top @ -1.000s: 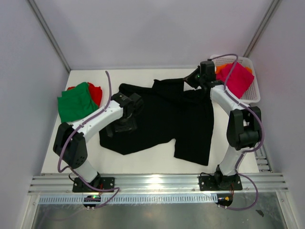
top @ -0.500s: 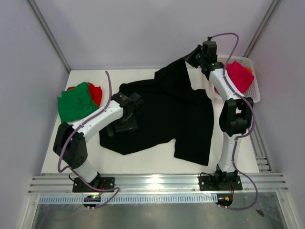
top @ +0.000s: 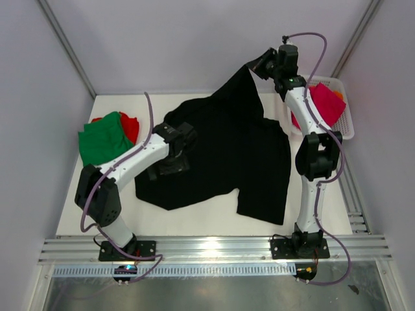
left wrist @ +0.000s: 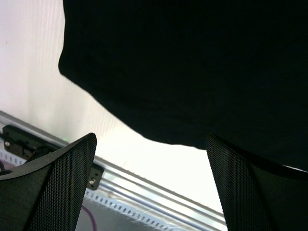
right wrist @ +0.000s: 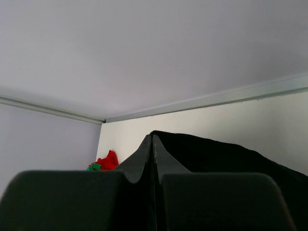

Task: Fold and stack the t-shirts
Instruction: Flatten out the tshirt

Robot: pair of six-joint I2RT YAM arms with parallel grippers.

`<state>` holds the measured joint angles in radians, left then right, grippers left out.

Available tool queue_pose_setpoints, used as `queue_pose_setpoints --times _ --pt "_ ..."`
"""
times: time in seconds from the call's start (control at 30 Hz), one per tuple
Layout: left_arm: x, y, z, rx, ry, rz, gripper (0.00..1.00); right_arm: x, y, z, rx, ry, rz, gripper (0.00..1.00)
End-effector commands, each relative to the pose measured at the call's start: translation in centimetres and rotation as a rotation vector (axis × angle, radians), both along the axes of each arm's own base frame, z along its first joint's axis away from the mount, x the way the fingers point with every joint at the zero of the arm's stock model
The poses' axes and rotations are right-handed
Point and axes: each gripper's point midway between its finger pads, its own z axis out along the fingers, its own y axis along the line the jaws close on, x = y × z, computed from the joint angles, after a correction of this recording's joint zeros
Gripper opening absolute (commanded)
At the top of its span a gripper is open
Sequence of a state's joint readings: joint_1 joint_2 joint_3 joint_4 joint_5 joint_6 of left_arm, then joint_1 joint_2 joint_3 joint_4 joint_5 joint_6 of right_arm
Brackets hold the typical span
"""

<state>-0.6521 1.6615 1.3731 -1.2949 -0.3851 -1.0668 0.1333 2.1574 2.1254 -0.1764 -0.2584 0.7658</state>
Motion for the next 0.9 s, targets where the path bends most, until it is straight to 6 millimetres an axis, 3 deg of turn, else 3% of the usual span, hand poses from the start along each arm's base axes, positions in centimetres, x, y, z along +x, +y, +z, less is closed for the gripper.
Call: queue_pose_setpoints --times 0.0,0.13,0.23,0.6,0.63,0.87 --pt "4.0 -1.0 3.2 -0.023 -0.178 0.017 0.97 -0.1 0.6 3.0 0.015 -0.120 0.059 0.03" --pt "6.8 -1.8 5.9 -0.013 -0.261 -0.021 0.97 -0.2 1.0 4.7 0.029 -0.178 0.084 0.03" --pt "7.9 -2.3 5.5 0.009 -0.259 -0.058 0.97 -0.2 1.2 5.3 0.041 -0.189 0.090 0.03" --pt "11.3 -2.2 -0.8 0.253 -0.109 -0.214 0.96 -0.7 1.7 4.2 0.046 -0.178 0.127 0.03" --pt "11.6 -1.9 -2.4 0.305 -0.065 -0.232 0.96 -0.8 1.8 4.0 0.045 -0.174 0.134 0.03" --pt "13.2 -2.0 -5.1 0.407 0.013 -0.296 0.96 -1.4 1.9 2.7 0.041 -0.147 0.147 0.03"
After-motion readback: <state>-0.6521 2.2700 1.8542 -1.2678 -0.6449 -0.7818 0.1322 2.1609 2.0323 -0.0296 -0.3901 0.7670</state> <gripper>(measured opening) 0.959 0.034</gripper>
